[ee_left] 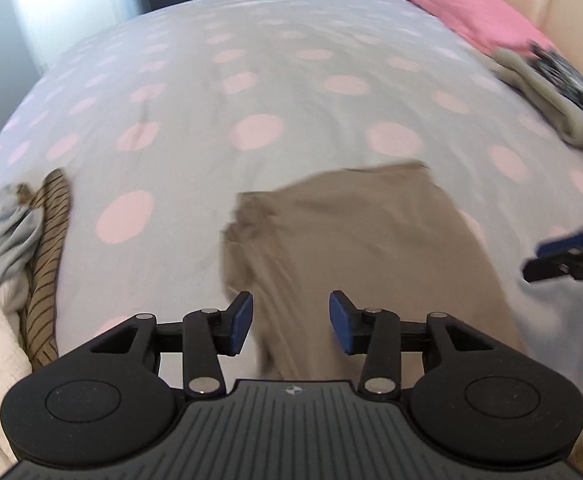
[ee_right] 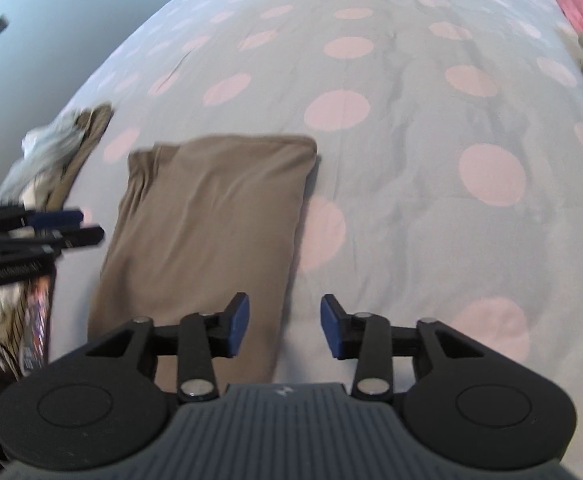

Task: Fold clothes
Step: 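Grasp the folded shirt with both grippers and lift it off the bed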

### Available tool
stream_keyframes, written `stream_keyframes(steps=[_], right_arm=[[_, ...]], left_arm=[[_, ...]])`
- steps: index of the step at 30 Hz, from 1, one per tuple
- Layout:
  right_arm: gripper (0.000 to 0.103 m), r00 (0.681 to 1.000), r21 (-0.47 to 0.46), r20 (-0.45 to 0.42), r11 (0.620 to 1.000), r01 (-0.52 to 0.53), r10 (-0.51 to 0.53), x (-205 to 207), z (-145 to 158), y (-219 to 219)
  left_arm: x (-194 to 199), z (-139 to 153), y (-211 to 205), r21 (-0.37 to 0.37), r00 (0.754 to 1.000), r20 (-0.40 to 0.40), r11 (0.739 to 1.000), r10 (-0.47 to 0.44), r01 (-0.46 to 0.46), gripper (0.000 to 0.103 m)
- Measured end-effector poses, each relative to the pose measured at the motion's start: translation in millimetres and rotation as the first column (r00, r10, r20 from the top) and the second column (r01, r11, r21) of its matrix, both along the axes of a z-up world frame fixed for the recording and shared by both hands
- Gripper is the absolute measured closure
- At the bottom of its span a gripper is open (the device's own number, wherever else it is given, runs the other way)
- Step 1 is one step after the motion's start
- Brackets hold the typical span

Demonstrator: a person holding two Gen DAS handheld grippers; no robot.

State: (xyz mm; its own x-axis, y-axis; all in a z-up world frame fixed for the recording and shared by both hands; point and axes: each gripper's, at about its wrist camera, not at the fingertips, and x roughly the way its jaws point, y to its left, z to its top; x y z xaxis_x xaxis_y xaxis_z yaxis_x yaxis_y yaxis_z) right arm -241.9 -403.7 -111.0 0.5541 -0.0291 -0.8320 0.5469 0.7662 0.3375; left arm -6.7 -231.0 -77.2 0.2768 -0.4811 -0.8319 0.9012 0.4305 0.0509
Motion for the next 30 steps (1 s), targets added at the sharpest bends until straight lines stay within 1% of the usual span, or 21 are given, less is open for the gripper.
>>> stream_keyframes(steps=[3,7,10,12,14,17,18,20,22,25,26,27,29,30], right_arm=[[0.059,1.0,0.031,0.014,0.999,0.014,-0.015,13,-10,-10],[0.059,1.0,0.063,0.013,0.998,0.023,-0.024,32,-24,-22],[0.059,0.999,0.102,0.039,0.994,0.027,-0.031,42,-32,-32],[0.059,0.998,0.124,0.05,0.992,0.032,-0.038,48,-38,-38],[0.059,0.997,0.145,0.062,0.989,0.037,-0.046,53,-44,-43],[0.058,0.995,0.173,0.082,0.984,0.042,-0.057,58,-52,-49],[0.058,0.994,0.181,0.088,0.982,0.045,-0.061,60,-54,-51],[0.058,0.993,0.189,0.101,0.981,0.048,-0.068,61,-57,-52],[0.058,0.991,0.196,0.114,0.979,0.051,-0.074,63,-60,-53],[0.058,0.99,0.181,0.124,0.982,0.05,-0.073,68,-63,-51],[0.061,0.99,0.17,0.125,0.984,0.05,-0.072,69,-62,-49],[0.063,0.99,0.159,0.125,0.986,0.05,-0.071,71,-62,-48],[0.073,0.989,0.143,0.131,0.988,0.052,-0.071,73,-61,-46],[0.076,0.988,0.15,0.138,0.987,0.053,-0.073,73,-61,-47]], left_arm=[[18,-14,-2,-0.03,0.996,-0.032,0.996,0.083,-0.084,0.063],[40,-30,-4,-0.091,0.979,-0.109,0.979,0.173,-0.183,0.063],[47,-34,-7,-0.145,0.973,-0.158,0.971,0.167,-0.19,0.063],[50,-36,-11,-0.165,0.974,-0.159,0.969,0.16,-0.186,0.063],[52,-40,-16,-0.164,0.975,-0.144,0.968,0.168,-0.191,0.062],[58,-48,-22,-0.139,0.972,-0.125,0.966,0.201,-0.218,0.062],[60,-51,-22,-0.133,0.969,-0.133,0.965,0.208,-0.225,0.06],[63,-55,-23,-0.128,0.966,-0.152,0.965,0.21,-0.23,0.059],[59,-55,-27,-0.122,0.968,-0.141,0.967,0.205,-0.223,0.059],[52,-57,-31,-0.117,0.976,-0.115,0.973,0.184,-0.197,0.059],[51,-58,-32,-0.117,0.978,-0.107,0.975,0.179,-0.191,0.059],[51,-58,-32,-0.12,0.978,-0.11,0.975,0.177,-0.19,0.061],[52,-57,-31,-0.135,0.977,-0.132,0.973,0.17,-0.187,0.071],[53,-57,-31,-0.143,0.976,-0.144,0.972,0.164,-0.185,0.08]])
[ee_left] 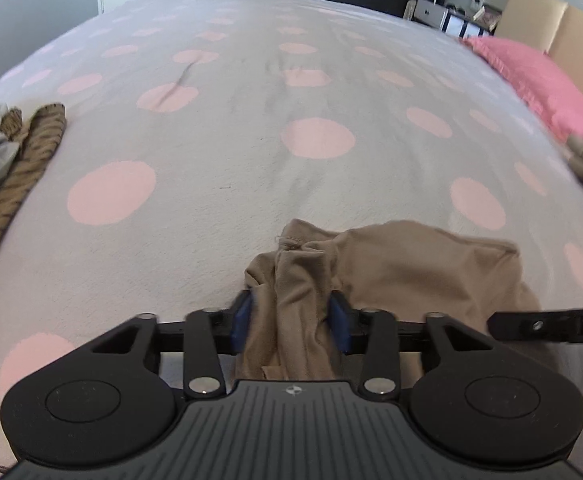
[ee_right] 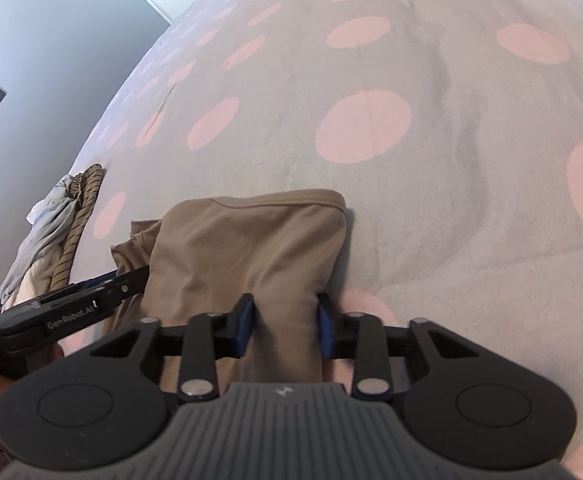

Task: Fold clothes
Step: 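Grasp the folded shirt with both grippers and lift it off the bed, then carry the folded shirt with both grippers onto the white clothes stack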

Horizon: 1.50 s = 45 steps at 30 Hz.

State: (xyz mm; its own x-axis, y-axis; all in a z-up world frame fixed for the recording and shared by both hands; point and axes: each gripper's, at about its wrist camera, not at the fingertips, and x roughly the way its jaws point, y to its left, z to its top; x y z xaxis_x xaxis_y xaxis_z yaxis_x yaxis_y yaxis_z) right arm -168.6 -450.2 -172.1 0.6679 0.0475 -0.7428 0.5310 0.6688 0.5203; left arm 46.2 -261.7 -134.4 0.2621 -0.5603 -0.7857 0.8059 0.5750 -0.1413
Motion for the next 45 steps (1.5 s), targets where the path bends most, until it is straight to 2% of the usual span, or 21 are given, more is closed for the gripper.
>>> stream_keyframes(steps=[2,4,11,19,24,29,34,39,42,45], right_arm=[[0.084,1.0,0.007,0.015,1.0,0.001,-0.001,0,1,1],[0.087,1.0,0.003,0.028,1.0,-0.002,0.002,-1,3,3],[0.089,0.994,-0.059,0.109,0.998,0.005,0.002,-26,32,9],[0.089,0.974,-0.192,0.223,0.977,0.088,-0.044,-90,89,27],[0.089,0.961,-0.336,0.268,0.927,0.167,-0.076,-136,134,46],[0.089,0.927,-0.433,0.335,0.846,0.313,-0.171,-190,172,54],[0.089,0.875,-0.499,0.365,0.727,0.471,-0.317,-248,195,52],[0.089,0.789,-0.472,0.388,0.633,0.614,-0.477,-300,201,35],[0.089,0.731,-0.449,0.4,0.577,0.682,-0.553,-331,202,22],[0.089,0.682,-0.445,0.404,0.52,0.729,-0.61,-359,199,9]], left_arm=[[1,0,1,-0.021,1.0,-0.02,1.0,-0.008,0.008,0.087],[-1,4,2,-0.037,1.0,-0.015,0.999,-0.013,0.012,0.091],[-12,36,9,-0.157,0.999,0.007,0.987,-0.038,0.039,0.093],[-57,93,12,-0.296,0.991,0.084,0.947,-0.104,0.124,0.093],[-93,133,-4,-0.349,0.973,0.154,0.912,-0.171,0.215,0.093],[-138,177,-39,-0.423,0.944,0.201,0.847,-0.26,0.323,0.093],[-203,208,-94,-0.436,0.877,0.275,0.762,-0.393,0.478,0.093],[-271,220,-157,-0.421,0.801,0.311,0.681,-0.512,0.599,0.093],[-312,224,-193,-0.4,0.739,0.339,0.621,-0.582,0.674,0.093],[-351,225,-229,-0.373,0.665,0.37,0.552,-0.649,0.746,0.093]])
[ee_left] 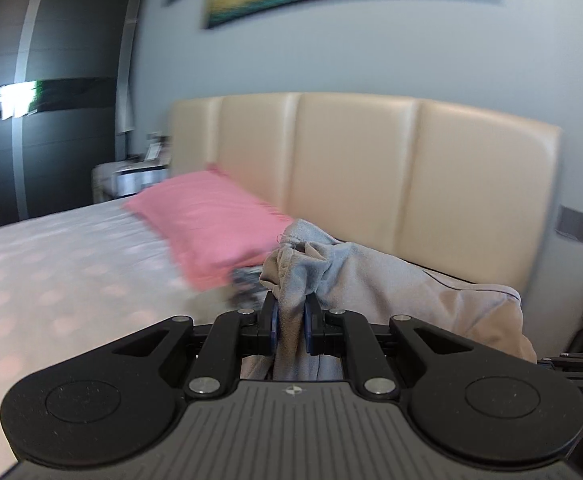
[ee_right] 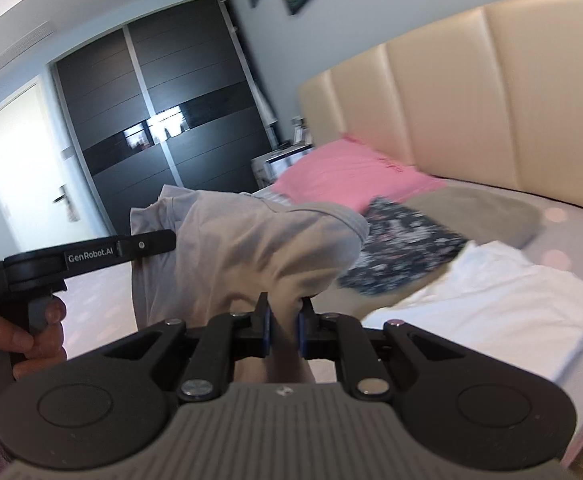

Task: Fold clothes
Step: 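Carry the folded shirt with both grippers onto the white clothes stack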

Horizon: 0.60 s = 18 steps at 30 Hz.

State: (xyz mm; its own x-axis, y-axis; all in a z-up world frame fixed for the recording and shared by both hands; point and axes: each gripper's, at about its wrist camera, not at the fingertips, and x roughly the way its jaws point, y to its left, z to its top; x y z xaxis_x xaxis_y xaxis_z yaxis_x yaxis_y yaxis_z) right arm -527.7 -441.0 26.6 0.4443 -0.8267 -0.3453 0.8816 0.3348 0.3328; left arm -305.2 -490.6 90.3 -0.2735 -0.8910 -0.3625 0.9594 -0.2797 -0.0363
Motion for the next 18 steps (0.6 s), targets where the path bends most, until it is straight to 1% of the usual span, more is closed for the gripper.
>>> stream_keyframes(steps=[4,8,12,15,18], right_arm=[[0.089,0.995,0.022,-0.012,0.995,0.101,-0.1,-34,-9,-19],[0.089,0.983,0.059,-0.044,0.981,0.183,-0.181,-54,-20,-46],[0.089,0.968,0.113,-0.073,0.963,0.246,-0.239,-84,-31,-77],[0.089,0.958,0.142,-0.091,0.948,0.283,-0.272,-98,-41,-103],[0.089,0.942,0.186,-0.11,0.924,0.333,-0.318,-114,-54,-122]], left_arm=[[-52,-11,-50,0.016,0.993,0.047,0.994,-0.111,0.11,0.093],[-105,-36,-87,0.047,0.974,0.09,0.978,-0.207,0.203,0.093],[-142,-64,-130,0.077,0.953,0.12,0.96,-0.278,0.271,0.093],[-170,-82,-163,0.11,0.938,0.137,0.946,-0.319,0.306,0.093],[-194,-102,-194,0.144,0.919,0.168,0.931,-0.356,0.334,0.093]])
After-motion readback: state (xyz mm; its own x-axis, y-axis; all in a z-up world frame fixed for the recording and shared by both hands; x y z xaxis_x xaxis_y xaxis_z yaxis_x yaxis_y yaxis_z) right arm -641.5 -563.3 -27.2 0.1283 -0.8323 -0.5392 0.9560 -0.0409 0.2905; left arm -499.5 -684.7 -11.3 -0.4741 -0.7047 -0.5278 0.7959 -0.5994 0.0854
